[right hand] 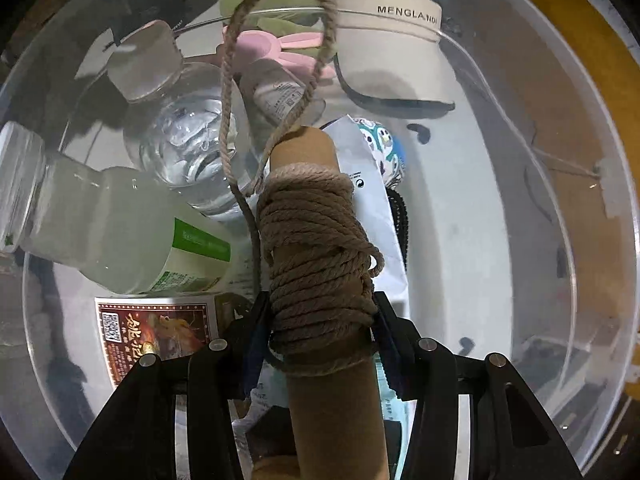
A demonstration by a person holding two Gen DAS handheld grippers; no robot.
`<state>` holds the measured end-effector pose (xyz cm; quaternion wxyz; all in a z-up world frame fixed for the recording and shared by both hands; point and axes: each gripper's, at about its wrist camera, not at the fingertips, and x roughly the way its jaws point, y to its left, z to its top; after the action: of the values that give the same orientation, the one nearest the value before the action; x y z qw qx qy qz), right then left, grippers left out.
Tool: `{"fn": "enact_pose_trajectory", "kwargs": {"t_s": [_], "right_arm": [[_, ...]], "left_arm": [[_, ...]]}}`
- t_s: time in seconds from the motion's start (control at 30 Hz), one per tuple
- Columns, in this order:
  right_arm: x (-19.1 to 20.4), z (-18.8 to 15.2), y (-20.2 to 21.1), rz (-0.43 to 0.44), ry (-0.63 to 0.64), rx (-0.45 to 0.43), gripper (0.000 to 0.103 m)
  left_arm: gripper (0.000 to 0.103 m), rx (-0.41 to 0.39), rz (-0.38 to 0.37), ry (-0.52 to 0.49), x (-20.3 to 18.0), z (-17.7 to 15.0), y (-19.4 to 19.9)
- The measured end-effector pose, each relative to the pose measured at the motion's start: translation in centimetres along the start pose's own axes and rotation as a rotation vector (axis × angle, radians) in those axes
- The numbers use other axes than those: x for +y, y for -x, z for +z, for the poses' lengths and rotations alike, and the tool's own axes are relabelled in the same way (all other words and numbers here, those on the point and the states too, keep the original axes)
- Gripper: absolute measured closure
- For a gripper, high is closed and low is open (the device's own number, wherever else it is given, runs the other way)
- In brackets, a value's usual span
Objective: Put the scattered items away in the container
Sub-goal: 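Lower the tube into the box and open the right gripper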
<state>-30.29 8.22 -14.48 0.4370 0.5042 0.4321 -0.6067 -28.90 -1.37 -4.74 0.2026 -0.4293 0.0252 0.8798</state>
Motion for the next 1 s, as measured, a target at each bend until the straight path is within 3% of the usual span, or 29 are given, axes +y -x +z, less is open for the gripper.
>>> {"fn": "enact_pose_trajectory", "kwargs": {"t_s": [0.07, 0.1, 0.2, 0.27, 0.3, 0.33, 0.37, 0.47, 0.5, 0.53, 0.6, 0.73, 1.0], "right_arm": [[-0.4, -0.1, 0.0, 0.026, -0.016, 0.006, 0.053], [-0.6, -0.2, 0.1, 0.036, -0.027, 0.009, 0.053], [-1.5, -0.3, 1.0, 0.083, -0.104, 0.011, 0.050], [-2.5, -0.7, 2.6, 0.131, -0.172, -0.039, 0.050], [-3.0, -1.0, 3.4, 0.152, -0.206, -0.065, 0.044], [-3.6, -1.4, 4.4, 0.169, -0.246, -0.087, 0.030], [-4.1, -2.0, 5.2, 0.181, -0.287, -0.107, 0.024], [-5.1, -3.2, 6.9, 0.162, -0.333, -0.144, 0.024], [-5.2, -3.5, 7.0, 0.154, -0.341, -0.136, 0.029], [-5.4, -3.8, 7.1, 0.147, -0.348, -0.128, 0.053], [-5.3, -4.3, 6.7, 0.152, -0.351, -0.080, 0.078], [-3.3, -5.7, 5.5, 0.201, -0.270, 0.003, 0.078], [-2.4, -5.7, 1.5, 0.176, -0.250, 0.085, 0.080]], "left_arm": [[0.100, 0.005, 0.004, 0.005, 0.2, -0.1, -0.3], [0.094, 0.007, 0.008, 0.006, 0.2, -0.1, -0.5], [0.062, 0.006, 0.016, 0.001, 0.0, -0.1, -0.8], [0.060, 0.010, 0.010, -0.003, -0.1, -0.1, -1.0], [0.060, 0.013, 0.009, -0.005, -0.1, 0.0, -1.0], [0.060, 0.017, 0.009, -0.006, 0.0, 0.0, -1.1], [0.060, 0.021, 0.009, -0.006, 0.0, 0.1, -1.2], [0.060, 0.023, 0.013, -0.010, 0.1, 0.4, -1.1], [0.060, 0.024, 0.011, -0.011, 0.1, 0.5, -1.1], [0.060, 0.024, 0.009, -0.012, 0.1, 0.5, -1.0], [0.060, 0.027, 0.010, -0.018, 0.0, 0.6, -0.9], [0.060, 0.040, 0.008, -0.032, -0.3, 0.4, -1.1], [0.060, 0.061, 0.014, -0.044, -0.6, -0.2, -1.5]]}}
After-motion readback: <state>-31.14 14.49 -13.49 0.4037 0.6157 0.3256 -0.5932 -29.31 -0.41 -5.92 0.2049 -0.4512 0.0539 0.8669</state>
